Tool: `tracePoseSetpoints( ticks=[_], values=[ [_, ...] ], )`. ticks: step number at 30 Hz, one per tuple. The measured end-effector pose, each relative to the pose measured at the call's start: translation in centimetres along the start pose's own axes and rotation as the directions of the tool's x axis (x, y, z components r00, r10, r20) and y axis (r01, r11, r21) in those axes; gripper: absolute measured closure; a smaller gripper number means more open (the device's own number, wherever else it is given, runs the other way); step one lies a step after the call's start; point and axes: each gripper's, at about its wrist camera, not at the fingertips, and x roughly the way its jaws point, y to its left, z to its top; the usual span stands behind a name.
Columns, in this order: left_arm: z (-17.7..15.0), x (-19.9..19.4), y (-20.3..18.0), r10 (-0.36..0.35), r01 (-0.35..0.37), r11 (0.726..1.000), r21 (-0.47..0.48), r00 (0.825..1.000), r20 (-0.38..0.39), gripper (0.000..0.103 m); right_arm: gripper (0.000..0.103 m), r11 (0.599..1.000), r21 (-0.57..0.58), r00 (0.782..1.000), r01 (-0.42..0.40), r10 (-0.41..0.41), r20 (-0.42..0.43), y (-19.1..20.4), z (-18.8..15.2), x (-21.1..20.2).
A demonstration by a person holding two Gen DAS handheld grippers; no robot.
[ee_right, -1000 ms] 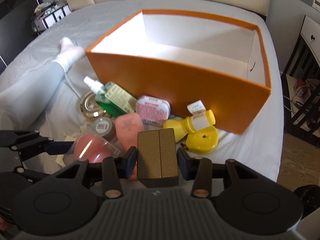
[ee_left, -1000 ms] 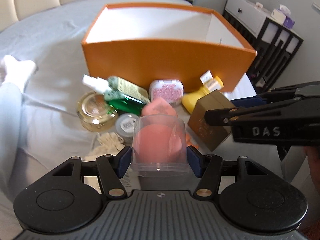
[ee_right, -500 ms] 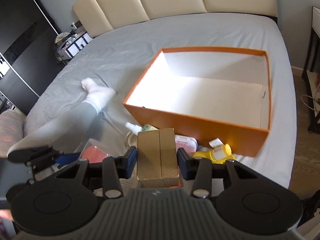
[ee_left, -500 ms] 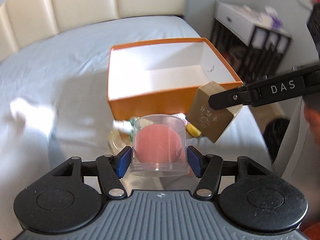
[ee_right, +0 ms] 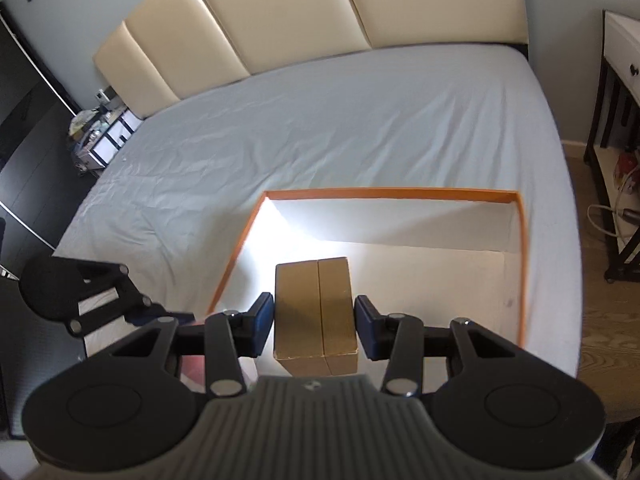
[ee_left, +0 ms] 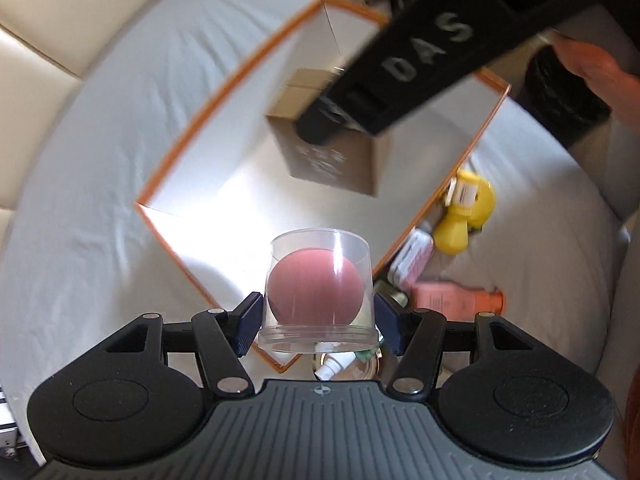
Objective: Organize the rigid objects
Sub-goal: 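Carry the sponge cup with the left tool while the right tool lowers the gold box into the orange box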
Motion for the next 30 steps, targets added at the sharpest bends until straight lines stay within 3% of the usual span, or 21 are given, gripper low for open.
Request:
tracePoseSetpoints(
  ticks=[2, 5, 7, 12, 19, 23, 30],
  values=[
    [0.1, 1.7, 1.4, -0.029, 0.029, 0.999, -0.017, 1.0, -0.003, 0.034, 0.059, 1.0, 0.001, 1.0, 0.011, -0.011, -0.025, -0.5, 0.5, 3.3],
    [1.0, 3.6, 4.3, -0.11, 0.108, 0.987, -0.115, 0.994, -0.014, 0.034, 0.059, 0.999, 0.041, 0.994, 0.011, -0.006, -0.111, -1.3, 0.9, 7.8],
    [1.5, 5.1, 5.7, -0.121, 0.113, 0.984, -0.14, 0.992, -0.045, 0.035, 0.059, 0.997, 0.077, 0.986, -0.014, 0.026, -0.166, -2.0, 0.8, 10.3],
    [1.9, 8.3, 6.0, -0.187, 0.171, 0.972, -0.163, 0.978, -0.091, 0.035, 0.059, 0.997, 0.07, 0.969, -0.043, 0.059, -0.239, -2.6, 1.0, 13.8],
    [2.9, 10.8, 4.6, -0.17, 0.146, 0.976, -0.163, 0.975, -0.143, 0.037, 0.059, 0.981, 0.169, 0.94, -0.094, 0.144, -0.309, -4.8, -0.1, 15.1],
    [2.7, 10.7, 4.0, -0.161, 0.138, 0.973, -0.182, 0.98, -0.118, 0.026, 0.059, 0.97, 0.21, 0.923, -0.119, 0.186, -0.336, -4.7, -0.3, 15.7],
    [1.2, 6.0, 2.9, -0.059, 0.045, 0.986, -0.163, 0.995, -0.084, 0.025, 0.058, 0.984, 0.169, 0.917, -0.05, 0.113, -0.383, -4.1, -0.6, 14.6]
  ],
)
